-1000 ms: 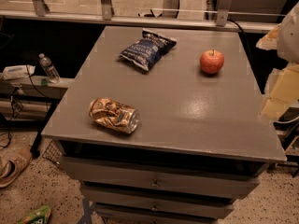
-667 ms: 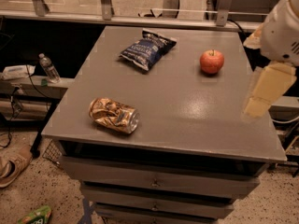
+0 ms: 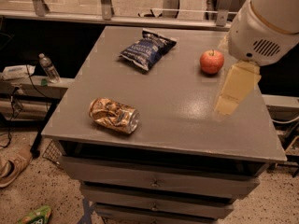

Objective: Place orange can upright

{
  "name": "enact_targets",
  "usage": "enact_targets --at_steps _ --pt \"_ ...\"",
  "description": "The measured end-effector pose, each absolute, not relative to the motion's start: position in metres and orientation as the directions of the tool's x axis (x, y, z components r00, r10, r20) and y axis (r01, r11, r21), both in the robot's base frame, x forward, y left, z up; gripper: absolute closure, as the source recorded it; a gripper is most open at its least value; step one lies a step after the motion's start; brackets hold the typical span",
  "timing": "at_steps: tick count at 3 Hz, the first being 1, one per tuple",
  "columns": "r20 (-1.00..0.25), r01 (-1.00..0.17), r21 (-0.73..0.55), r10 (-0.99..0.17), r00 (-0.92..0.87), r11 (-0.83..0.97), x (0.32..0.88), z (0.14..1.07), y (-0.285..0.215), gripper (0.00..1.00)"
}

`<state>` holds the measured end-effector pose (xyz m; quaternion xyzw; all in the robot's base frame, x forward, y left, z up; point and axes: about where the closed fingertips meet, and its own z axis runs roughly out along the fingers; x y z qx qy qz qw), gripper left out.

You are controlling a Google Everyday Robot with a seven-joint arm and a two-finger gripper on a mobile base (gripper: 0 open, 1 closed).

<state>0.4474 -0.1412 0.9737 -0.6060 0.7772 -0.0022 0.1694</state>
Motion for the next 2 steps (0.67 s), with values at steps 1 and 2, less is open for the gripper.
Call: enact_targets --at_steps 1,2 --pt "-0.264 -0.932 -0.191 -0.931 -0.254 0.308 0.455 0.972 -0.137 0.00" --pt "-0.228 -0.932 -0.147 -0.928 -0.294 0.332 0.475 0.965 -0.104 0.00"
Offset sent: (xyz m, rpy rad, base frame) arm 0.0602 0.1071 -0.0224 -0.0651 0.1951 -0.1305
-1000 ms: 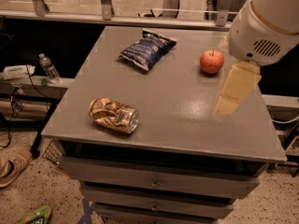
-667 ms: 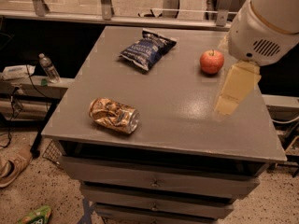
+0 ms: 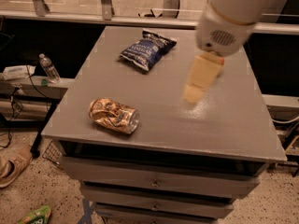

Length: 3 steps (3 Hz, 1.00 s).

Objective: Place orange can upright

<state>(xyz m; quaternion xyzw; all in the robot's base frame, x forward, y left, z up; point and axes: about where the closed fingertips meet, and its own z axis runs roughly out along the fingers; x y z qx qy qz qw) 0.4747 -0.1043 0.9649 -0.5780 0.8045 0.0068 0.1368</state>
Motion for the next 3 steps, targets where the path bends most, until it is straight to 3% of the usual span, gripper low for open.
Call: enact_targets --at_steps 3 --pt "-0.118 -0.899 -0.045 -0.896 -0.428 0.435 0.507 0.916 0.037 0.00"
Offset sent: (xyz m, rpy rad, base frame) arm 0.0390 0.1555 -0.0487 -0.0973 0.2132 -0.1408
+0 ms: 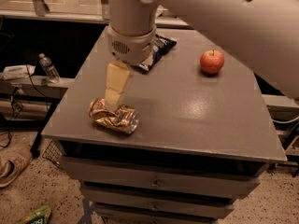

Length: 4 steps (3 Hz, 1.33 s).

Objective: Place orange can upright

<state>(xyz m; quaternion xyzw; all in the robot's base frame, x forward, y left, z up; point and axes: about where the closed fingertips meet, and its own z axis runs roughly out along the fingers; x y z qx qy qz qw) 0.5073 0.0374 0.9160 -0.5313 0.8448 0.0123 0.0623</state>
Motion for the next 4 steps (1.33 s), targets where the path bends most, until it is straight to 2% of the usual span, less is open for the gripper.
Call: enact_targets --at_steps 2,4 --pt "-0.024 -0.889 -0.023 -0.890 -0.456 0.457 0.493 0.878 0.084 0.00" --pt "0.015 -0.883 0.020 -0.883 -0.468 0.469 0.491 0.849 0.099 0.00"
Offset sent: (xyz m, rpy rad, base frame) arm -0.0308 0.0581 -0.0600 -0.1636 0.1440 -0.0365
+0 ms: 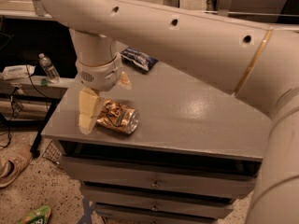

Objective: Place orange can upright

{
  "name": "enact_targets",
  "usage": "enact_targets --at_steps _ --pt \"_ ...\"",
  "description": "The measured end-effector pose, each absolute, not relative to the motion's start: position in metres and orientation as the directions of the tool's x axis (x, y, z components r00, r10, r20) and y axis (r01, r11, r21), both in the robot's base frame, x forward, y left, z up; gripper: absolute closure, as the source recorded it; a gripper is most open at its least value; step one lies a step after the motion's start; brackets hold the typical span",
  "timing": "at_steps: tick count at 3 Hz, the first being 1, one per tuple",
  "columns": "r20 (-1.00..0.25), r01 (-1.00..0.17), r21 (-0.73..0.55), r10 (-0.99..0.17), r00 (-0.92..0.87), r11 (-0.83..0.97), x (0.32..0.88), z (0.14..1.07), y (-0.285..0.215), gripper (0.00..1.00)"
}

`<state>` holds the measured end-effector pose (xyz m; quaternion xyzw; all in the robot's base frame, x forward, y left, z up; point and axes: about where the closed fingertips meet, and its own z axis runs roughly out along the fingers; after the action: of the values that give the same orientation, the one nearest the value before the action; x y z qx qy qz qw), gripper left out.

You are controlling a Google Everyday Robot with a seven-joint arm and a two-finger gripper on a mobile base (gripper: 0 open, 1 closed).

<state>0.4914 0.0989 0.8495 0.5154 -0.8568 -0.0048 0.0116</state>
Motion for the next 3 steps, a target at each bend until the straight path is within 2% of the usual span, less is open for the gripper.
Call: enact_targets --at_steps 1,3 --pt "0.021 -0.876 0.035 -0.876 -0.481 0.482 0.492 0.840 0.099 0.18" --pt "0.015 -0.870 0.060 -0.871 -0.490 0.490 0.491 0.828 0.099 0.64"
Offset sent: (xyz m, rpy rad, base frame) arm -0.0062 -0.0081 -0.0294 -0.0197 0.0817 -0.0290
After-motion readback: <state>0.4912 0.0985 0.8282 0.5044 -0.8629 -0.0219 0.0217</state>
